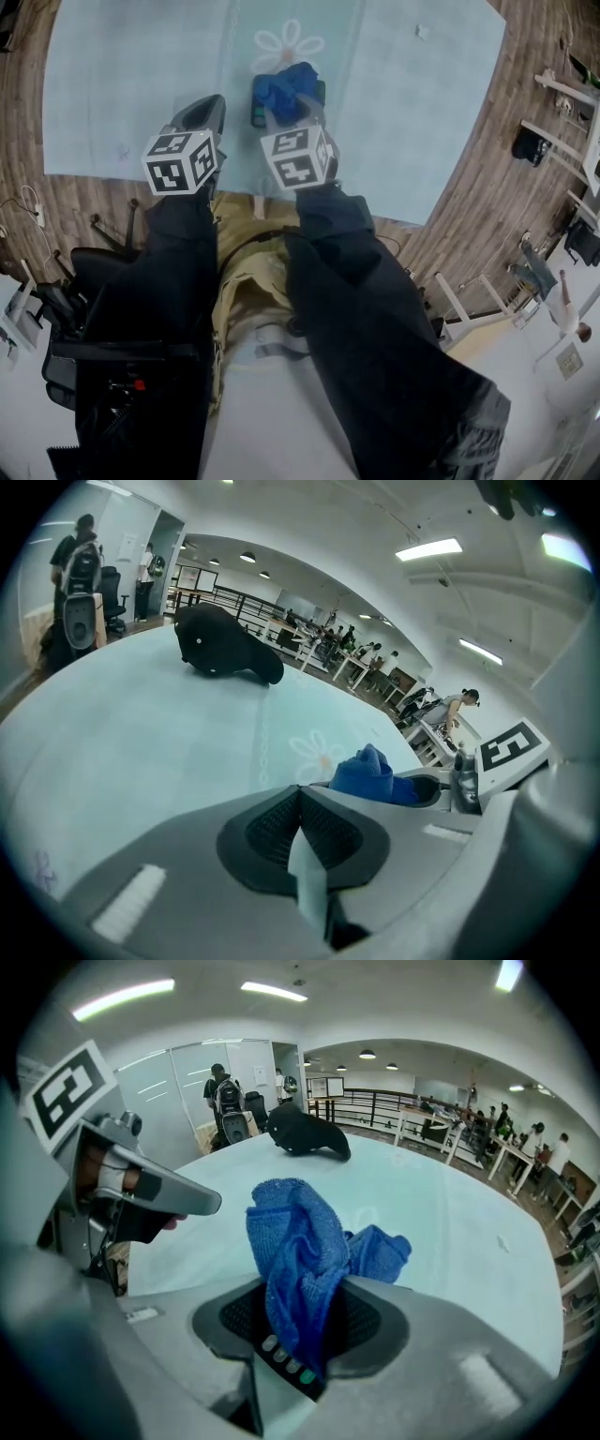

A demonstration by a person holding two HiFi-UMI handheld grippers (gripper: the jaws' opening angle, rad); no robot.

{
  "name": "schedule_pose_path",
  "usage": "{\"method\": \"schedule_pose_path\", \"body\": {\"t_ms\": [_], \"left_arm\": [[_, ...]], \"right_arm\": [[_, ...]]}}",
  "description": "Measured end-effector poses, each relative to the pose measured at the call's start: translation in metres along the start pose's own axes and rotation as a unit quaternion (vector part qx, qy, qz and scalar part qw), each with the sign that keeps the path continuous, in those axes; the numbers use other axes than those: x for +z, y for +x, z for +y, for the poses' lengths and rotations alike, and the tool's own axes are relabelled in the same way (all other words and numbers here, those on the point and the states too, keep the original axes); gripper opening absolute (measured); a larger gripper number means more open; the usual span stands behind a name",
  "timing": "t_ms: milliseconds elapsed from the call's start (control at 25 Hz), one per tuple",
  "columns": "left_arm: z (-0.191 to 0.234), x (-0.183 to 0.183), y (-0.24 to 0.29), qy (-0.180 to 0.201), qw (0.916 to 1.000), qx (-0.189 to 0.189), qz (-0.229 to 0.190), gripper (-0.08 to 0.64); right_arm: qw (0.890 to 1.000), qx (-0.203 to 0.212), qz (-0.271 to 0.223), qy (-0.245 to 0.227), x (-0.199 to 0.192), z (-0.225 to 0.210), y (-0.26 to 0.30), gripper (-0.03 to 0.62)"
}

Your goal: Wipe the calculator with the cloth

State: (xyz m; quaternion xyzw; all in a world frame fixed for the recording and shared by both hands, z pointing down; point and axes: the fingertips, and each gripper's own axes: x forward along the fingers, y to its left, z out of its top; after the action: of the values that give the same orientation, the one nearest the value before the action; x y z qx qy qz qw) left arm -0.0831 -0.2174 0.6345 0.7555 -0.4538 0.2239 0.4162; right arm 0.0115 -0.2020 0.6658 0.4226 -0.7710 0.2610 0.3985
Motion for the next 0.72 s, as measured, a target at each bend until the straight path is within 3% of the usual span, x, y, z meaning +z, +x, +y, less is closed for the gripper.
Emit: {"method": "schedule_pose_path", "body": {"t_ms": [480, 600, 720], "left_arm": [[0.012, -0.006, -0.011, -0.014, 0.9997, 0.015, -0.012, 0.002], [0.019, -0.007, -0.017, -0.017, 0.9995, 0.02, -0.018, 0.002], [0.024, -0.007, -0.023, -0.018, 0.9993, 0.023, -0.025, 0.002]], "right_arm": [[0.997, 0.079, 0.0, -0.017, -0.016, 0.057, -0.001, 0.153], [0.995, 0.101, -0.02, 0.001, -0.006, 0.061, -0.016, 0.152], [0.994, 0.094, -0.051, 0.001, 0.011, 0.05, -0.035, 0.153]]}}
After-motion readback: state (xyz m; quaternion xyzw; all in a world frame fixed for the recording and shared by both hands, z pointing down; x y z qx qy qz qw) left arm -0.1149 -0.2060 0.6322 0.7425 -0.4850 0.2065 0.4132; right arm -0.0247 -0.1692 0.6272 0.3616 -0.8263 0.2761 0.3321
